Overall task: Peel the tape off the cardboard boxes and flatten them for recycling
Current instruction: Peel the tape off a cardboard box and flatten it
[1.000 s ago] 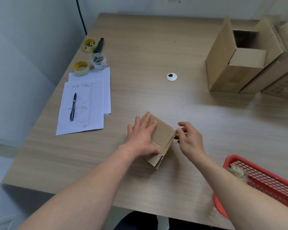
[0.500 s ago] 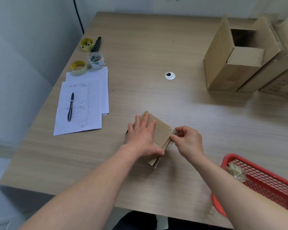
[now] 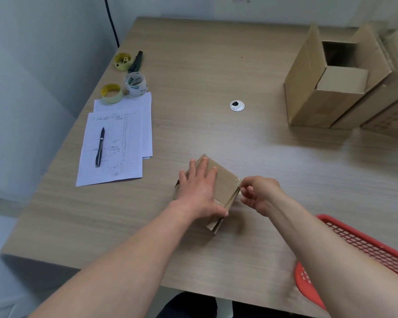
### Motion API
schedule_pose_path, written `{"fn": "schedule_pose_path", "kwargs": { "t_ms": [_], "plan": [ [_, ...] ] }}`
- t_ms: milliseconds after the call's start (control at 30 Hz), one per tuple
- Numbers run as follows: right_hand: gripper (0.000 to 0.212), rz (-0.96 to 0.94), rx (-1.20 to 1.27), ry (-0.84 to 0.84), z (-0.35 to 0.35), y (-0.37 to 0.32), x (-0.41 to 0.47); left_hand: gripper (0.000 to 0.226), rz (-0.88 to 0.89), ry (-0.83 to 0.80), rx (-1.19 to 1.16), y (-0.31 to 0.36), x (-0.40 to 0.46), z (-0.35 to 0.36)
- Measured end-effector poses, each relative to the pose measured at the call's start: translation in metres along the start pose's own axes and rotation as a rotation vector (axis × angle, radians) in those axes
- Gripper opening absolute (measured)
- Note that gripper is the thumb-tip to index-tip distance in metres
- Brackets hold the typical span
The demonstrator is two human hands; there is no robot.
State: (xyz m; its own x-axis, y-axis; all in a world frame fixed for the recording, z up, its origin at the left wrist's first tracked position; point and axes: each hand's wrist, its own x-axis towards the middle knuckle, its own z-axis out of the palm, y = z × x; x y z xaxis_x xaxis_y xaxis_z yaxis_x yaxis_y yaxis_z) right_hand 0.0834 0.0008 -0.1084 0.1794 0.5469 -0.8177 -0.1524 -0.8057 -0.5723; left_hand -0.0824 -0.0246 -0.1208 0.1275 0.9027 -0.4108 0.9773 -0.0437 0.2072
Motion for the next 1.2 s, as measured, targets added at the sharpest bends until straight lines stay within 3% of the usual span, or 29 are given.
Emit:
{"fn": "schedule_pose_path", "kwargs": {
  "t_ms": [100,200,267,367,533,633,800,867,1033,1133,1200],
  "plan": [
    [0.009,0.138,0.203,-0.081,-0.002,-0.002,0.0,0.128,-0.005,0.002,-0.007,-0.002,0.0,-0.001],
    [0.008,0.089,0.409,-0.087,-0.006,0.007,-0.003,0.128,-0.001,-0.004,-0.014,-0.002,0.0,-0.002],
    [0.019,-0.118,0.261,-0.036,-0.007,0.019,-0.006,0.127,0.004,-0.005,-0.012,0.001,-0.001,-0.002],
    [0.033,-0.542,-0.293,0.045,-0.006,0.036,0.001,0.127,0.003,-0.007,-0.011,0.002,-0.001,-0.002],
    [0.023,-0.754,-0.502,0.115,-0.006,0.038,0.008,0.127,0.007,-0.007,-0.024,0.0,-0.001,-0.002],
    [0.015,-0.705,-0.433,0.165,-0.007,0.035,0.012,0.127,0.007,-0.01,-0.029,-0.001,-0.001,0.0],
    [0.013,-0.228,0.276,0.038,0.007,0.034,0.011,0.128,-0.004,0.008,-0.051,0.0,-0.003,0.002],
    [0.013,-0.152,0.403,0.044,0.01,0.031,0.009,0.132,-0.014,0.035,-0.049,-0.001,-0.006,0.004],
    [0.015,-0.247,0.421,0.041,0.008,0.012,0.002,0.136,0.029,0.28,0.082,-0.004,-0.019,-0.005],
    [0.021,-0.311,0.565,0.002,0.013,-0.005,-0.008,0.101,0.16,0.539,0.104,-0.009,-0.016,-0.013],
    [0.024,-0.319,0.564,-0.011,0.014,-0.01,-0.013,0.082,0.237,0.584,0.073,-0.014,-0.011,-0.015]
  ]
}}
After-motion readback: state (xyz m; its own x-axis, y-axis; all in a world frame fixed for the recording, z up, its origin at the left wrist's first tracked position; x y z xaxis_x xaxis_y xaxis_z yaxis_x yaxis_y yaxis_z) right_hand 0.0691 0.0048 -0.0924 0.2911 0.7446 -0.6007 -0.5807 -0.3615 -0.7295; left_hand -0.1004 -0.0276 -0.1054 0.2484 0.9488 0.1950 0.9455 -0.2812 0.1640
